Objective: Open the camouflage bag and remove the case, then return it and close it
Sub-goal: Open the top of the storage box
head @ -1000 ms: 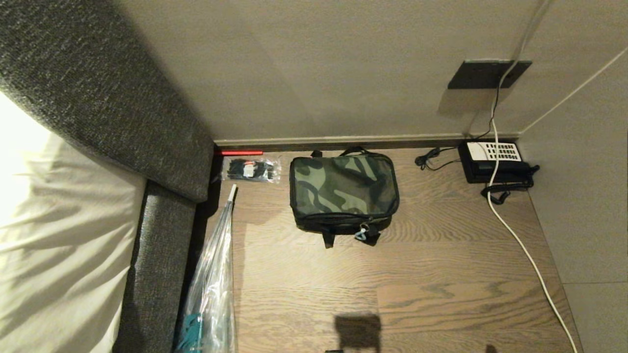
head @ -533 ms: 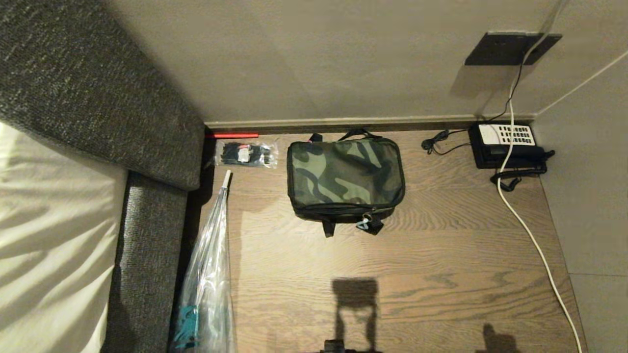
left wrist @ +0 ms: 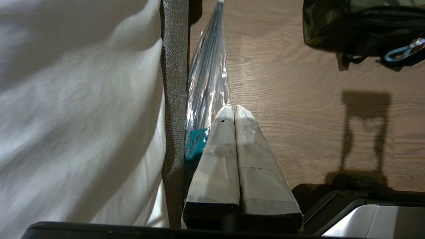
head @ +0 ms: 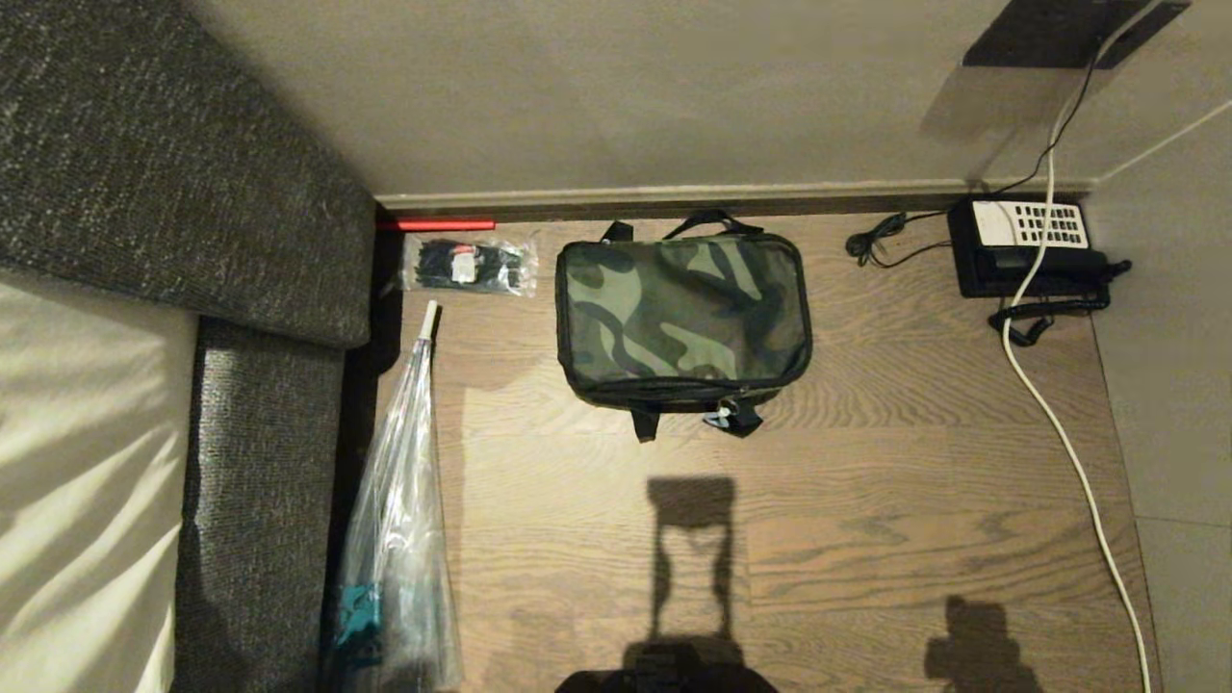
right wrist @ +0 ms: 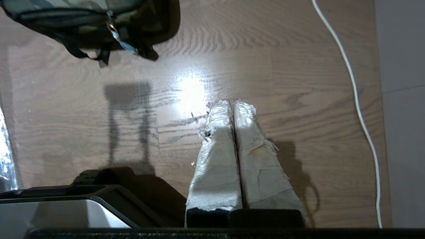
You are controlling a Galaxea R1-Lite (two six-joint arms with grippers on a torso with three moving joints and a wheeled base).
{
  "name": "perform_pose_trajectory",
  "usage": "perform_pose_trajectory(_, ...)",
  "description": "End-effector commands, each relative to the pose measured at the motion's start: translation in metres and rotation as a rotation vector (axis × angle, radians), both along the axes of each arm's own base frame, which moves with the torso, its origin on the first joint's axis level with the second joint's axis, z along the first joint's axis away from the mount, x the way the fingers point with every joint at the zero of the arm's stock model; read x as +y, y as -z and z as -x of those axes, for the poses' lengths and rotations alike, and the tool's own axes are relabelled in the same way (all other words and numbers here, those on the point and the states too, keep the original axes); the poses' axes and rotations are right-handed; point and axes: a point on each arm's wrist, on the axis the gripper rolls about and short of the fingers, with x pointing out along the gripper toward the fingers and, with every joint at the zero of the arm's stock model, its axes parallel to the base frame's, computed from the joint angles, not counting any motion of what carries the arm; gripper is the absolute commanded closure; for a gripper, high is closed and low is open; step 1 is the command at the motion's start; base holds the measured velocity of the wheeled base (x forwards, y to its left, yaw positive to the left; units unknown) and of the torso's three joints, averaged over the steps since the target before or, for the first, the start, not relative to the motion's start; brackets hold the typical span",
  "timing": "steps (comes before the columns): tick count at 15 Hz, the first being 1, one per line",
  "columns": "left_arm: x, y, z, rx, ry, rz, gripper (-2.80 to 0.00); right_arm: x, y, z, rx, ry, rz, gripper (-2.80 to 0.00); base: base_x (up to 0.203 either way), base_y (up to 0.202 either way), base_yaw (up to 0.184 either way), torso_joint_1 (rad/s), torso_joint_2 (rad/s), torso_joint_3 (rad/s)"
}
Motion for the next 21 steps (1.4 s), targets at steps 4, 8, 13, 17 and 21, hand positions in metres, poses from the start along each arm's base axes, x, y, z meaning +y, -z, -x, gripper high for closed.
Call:
perform_pose_trajectory(4, 0.000, 0.000, 0.000, 0.001, 0.000, 0.001, 0.00, 0.000, 0.004, -0.001, 0.013, -0.003, 0.011, 0.00, 0.000, 0.000, 0.000, 0.000, 0.00, -0.120)
perform_pose_trajectory(8, 0.000, 0.000, 0.000, 0.001, 0.000, 0.001, 0.00, 0.000, -0.009, 0.003, -0.030, -0.001, 0.045, 0.00, 0.000, 0.000, 0.000, 0.000, 0.00, -0.007)
perform_pose_trajectory(13, 0.000, 0.000, 0.000, -0.001, 0.000, 0.001, 0.00, 0.003, -0.058, 0.062, 0.200, -0.115, 0.006, 0.00, 0.000, 0.000, 0.000, 0.000, 0.00, 0.000)
perform_pose_trajectory(17, 0.000, 0.000, 0.000, -0.001, 0.000, 0.001, 0.00, 0.004, -0.089, 0.024, 0.498, -0.213, -0.035, 0.00, 0.000, 0.000, 0.000, 0.000, 0.00, 0.000)
perform_pose_trajectory(21, 0.000, 0.000, 0.000, -0.001, 0.000, 0.001, 0.00, 0.008, -0.116, -0.096, 0.704, -0.274, -0.056, 0.00, 0.000, 0.000, 0.000, 0.000, 0.00, 0.000)
